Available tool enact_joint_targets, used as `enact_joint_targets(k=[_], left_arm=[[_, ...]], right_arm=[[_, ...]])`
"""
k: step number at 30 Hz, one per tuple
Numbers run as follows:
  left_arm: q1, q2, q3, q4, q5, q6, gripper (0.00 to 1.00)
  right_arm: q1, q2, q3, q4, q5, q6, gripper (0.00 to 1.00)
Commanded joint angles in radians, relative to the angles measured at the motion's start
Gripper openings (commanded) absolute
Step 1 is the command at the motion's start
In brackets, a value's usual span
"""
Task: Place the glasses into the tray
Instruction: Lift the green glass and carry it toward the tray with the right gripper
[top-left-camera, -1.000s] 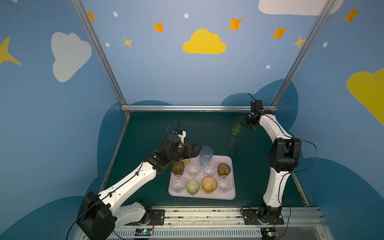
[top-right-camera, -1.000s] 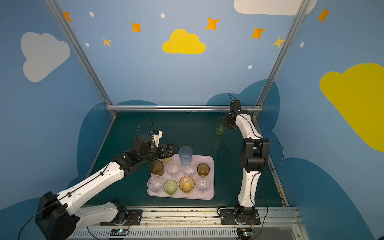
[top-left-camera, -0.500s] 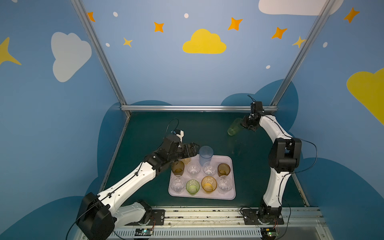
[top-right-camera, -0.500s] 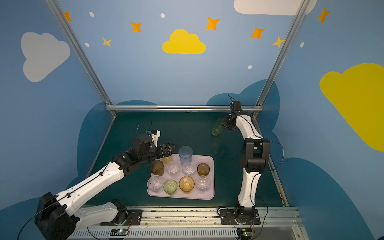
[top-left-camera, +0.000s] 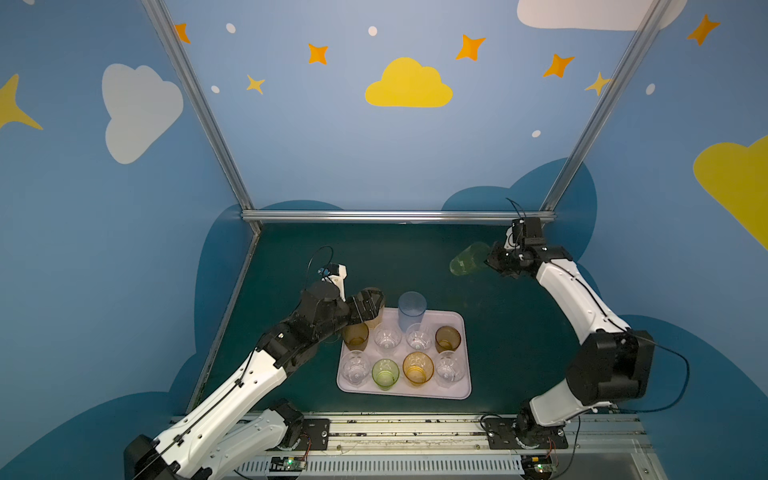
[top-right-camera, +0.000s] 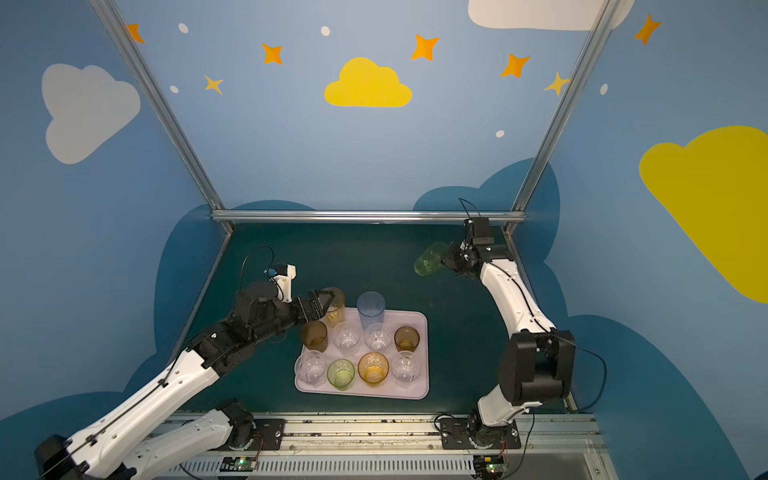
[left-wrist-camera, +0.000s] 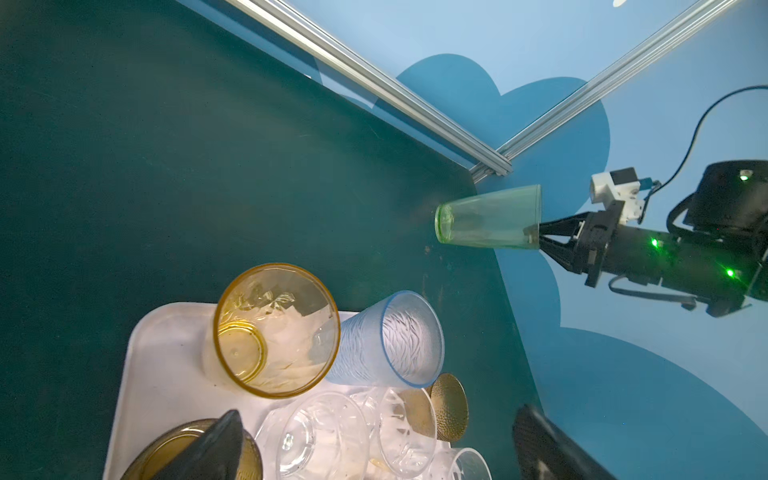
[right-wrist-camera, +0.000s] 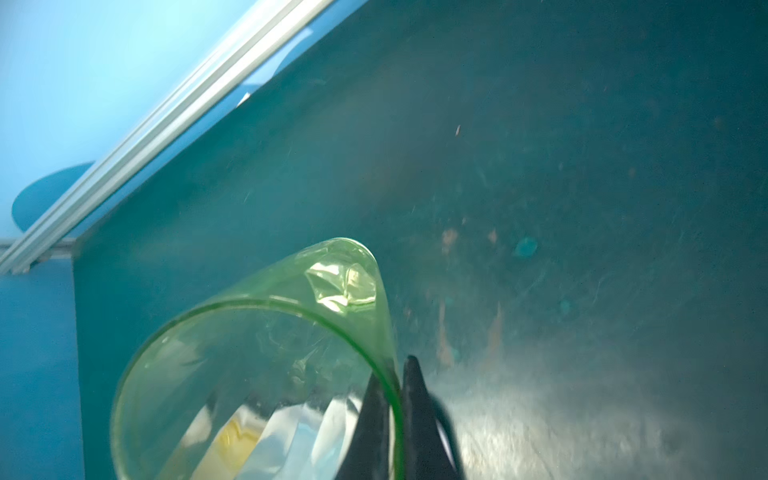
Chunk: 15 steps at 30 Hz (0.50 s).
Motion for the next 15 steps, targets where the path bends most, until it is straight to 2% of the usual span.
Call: enact_joint_targets(k=[1, 8, 15], left_arm=[[0.002, -0.047, -0.021, -0.041, -0.047, -0.007, 1.00], [0.003, -0.090, -0.029, -0.090, -0.027, -0.027, 1.00], [0.003, -0.135, -0.060, -0.090, -0.004, -0.044, 1.00]], right_arm=[[0.027, -0.092, -0.066, 0.027, -0.001, 0.002, 0.00], [0.078, -0.272, -0.152, -0.043, -0.005, -0.036, 0.00], [0.131, -0.381, -0.235, -0.082, -0.023, -0.034, 0.00]])
